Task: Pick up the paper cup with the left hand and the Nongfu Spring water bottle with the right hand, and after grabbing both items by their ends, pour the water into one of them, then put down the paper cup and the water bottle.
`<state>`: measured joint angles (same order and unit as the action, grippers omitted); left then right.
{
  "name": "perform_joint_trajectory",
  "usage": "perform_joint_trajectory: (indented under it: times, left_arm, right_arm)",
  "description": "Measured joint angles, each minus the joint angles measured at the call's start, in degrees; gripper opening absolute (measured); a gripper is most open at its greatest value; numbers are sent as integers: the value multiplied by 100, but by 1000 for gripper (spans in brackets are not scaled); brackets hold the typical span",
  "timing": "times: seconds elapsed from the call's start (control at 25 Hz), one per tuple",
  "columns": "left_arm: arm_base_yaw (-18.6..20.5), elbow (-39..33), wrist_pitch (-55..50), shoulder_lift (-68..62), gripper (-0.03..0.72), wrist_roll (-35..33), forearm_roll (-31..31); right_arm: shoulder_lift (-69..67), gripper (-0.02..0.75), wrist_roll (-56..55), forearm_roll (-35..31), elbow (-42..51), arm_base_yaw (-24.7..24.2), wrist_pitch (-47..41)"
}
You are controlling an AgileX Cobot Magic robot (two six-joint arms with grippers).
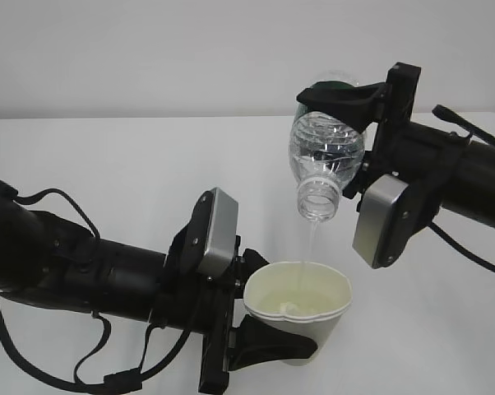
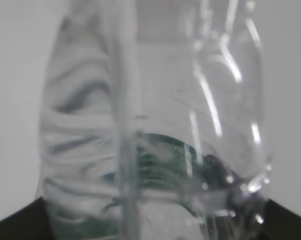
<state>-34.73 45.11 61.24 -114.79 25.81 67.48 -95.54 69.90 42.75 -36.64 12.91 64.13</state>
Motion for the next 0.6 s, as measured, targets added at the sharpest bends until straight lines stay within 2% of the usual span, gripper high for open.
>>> perform_joint_trajectory:
  times: [0.6]
  left_arm:
    - [0, 0, -10, 0, 418, 0, 0]
  right_arm:
    - [0, 463, 0, -45, 0, 0, 0]
